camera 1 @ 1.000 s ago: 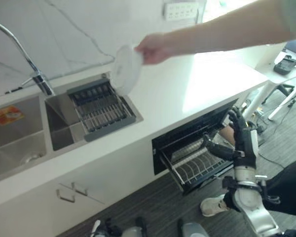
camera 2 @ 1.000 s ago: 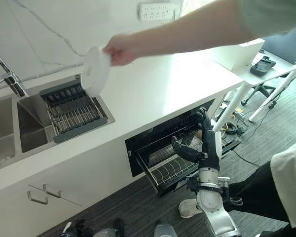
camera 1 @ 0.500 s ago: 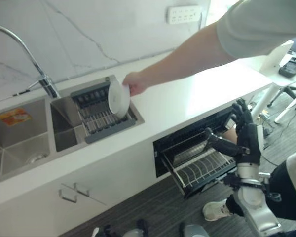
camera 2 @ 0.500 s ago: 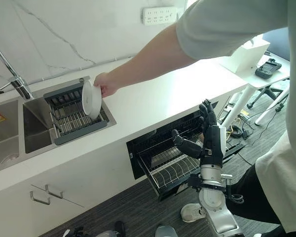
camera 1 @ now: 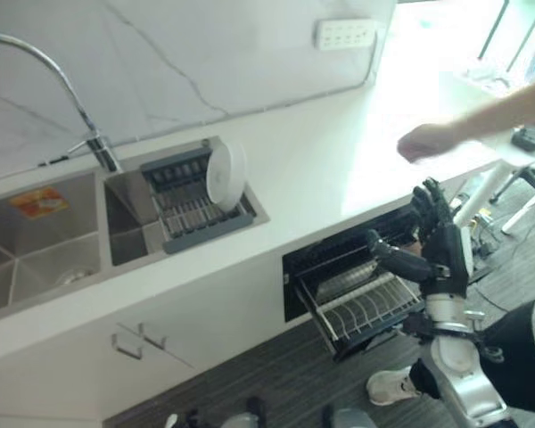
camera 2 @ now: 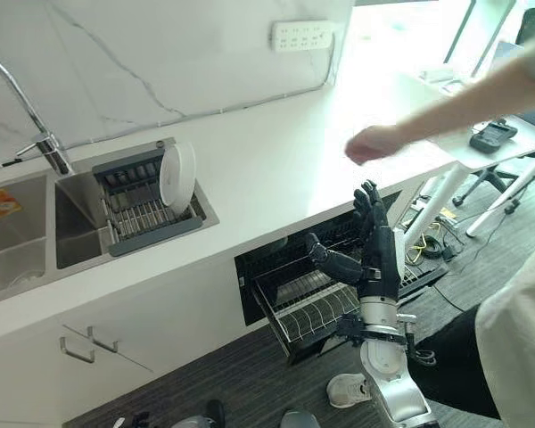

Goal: Place the dishes in the dishwasher.

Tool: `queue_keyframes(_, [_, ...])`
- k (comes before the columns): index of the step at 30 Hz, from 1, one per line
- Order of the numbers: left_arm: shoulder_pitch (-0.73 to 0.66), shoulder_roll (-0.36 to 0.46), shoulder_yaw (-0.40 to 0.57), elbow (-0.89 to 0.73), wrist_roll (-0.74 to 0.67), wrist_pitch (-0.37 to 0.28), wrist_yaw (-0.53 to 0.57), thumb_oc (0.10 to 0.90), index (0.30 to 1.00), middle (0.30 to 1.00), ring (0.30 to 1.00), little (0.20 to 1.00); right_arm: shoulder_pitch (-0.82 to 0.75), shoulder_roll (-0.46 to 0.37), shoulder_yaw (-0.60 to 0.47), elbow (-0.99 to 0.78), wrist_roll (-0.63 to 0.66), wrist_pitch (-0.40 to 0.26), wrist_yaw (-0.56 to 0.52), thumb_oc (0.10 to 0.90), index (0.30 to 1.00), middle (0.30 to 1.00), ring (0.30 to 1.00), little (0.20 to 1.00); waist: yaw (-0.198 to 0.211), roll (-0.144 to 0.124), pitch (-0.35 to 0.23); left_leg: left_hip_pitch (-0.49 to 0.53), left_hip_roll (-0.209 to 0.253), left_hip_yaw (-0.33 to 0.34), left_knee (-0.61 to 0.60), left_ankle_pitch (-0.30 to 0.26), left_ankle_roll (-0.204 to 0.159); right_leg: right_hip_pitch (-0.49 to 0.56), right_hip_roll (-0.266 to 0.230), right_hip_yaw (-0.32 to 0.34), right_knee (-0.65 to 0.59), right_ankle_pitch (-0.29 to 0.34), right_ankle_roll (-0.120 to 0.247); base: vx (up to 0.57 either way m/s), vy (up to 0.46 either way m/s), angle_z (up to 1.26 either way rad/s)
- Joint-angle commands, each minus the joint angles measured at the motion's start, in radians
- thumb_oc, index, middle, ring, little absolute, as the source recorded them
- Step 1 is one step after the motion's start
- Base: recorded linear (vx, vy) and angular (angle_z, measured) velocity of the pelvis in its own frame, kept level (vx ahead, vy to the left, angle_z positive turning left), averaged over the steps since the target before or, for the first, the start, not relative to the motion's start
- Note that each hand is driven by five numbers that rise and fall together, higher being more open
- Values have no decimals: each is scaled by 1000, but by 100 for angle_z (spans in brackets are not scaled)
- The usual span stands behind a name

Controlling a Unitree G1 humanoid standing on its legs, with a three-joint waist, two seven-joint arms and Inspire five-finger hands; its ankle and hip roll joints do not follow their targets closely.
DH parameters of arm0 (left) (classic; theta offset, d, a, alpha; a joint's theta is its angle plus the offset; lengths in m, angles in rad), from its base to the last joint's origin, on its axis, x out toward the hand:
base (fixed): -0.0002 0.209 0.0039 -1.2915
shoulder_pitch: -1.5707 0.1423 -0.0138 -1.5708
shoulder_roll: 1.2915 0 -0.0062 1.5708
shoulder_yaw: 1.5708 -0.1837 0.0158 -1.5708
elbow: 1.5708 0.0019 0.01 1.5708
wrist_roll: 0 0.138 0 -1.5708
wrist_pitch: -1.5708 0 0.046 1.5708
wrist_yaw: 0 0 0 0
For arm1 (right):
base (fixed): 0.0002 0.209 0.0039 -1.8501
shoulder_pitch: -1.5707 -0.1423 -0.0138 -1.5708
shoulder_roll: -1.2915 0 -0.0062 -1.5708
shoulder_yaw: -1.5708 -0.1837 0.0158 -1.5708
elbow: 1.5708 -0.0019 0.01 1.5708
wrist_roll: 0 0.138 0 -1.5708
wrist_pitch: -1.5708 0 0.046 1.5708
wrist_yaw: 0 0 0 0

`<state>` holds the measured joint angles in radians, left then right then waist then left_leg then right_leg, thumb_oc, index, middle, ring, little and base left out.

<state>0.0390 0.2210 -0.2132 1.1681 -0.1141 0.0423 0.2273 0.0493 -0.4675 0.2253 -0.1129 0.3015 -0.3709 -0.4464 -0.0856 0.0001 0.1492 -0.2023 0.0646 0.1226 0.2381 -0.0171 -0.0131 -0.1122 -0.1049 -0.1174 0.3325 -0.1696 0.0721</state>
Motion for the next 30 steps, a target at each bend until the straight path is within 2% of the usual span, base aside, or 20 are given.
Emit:
queue_keyframes(1, [-6, -24, -52, 6, -16, -15, -8, 800, 900, 900, 900, 900, -149, 12, -9, -96, 20, -89, -23, 800, 900, 900, 900, 900, 19, -10, -2, 45, -3, 7, 62, -137, -27, 22, 6, -16, -33, 27, 51, 71, -12, 29])
queue_keyframes(11, [-2, -16, -73, 28, 21, -10, -24, 800, 900, 900, 900, 900, -327, 54, 43, 0, 44, -11, -118, 800, 900, 900, 900, 900, 120, -10, 7, 22, -37, -75, 62, -121, -21, 47, -9, -76, -33, 15, 39, 80, 2, 25])
queue_keyframes(19, [6, 4, -82, 31, 50, -34, -35, 800, 900, 900, 900, 900, -458, 79, 31, 91, 56, 29, -192, 800, 900, 900, 900, 900, 181, -10, 20, 6, -49, -108, 62, -105, -21, 62, -25, -125, -33, 11, 37, 51, 7, 19])
queue_keyframes(23, [12, 13, -88, 30, 57, -40, -44, 800, 900, 900, 900, 900, -527, 85, 14, 151, 14, 43, -257, 800, 900, 900, 900, 900, 211, -10, 25, -4, -53, -118, 62, -95, -21, 68, -33, -151, -33, 11, 37, 43, 2, 19])
queue_keyframes(24, [16, 21, -87, 28, 66, -44, -52, 800, 900, 900, 900, 900, -581, 82, -5, 197, 11, 66, -296, 800, 900, 900, 900, 900, 231, -10, 29, -11, -59, -130, 62, -90, -21, 72, -37, -165, -33, 10, 38, 36, -1, 34])
queue_keyframes(30, [11, 41, -92, 30, 83, -42, -70, 800, 900, 900, 900, 900, -668, 75, -35, 310, 86, 95, -337, 800, 900, 900, 900, 900, 260, -13, 28, -12, -68, -145, 62, -85, -20, 83, -42, -185, -33, 7, 38, 44, -6, 18])
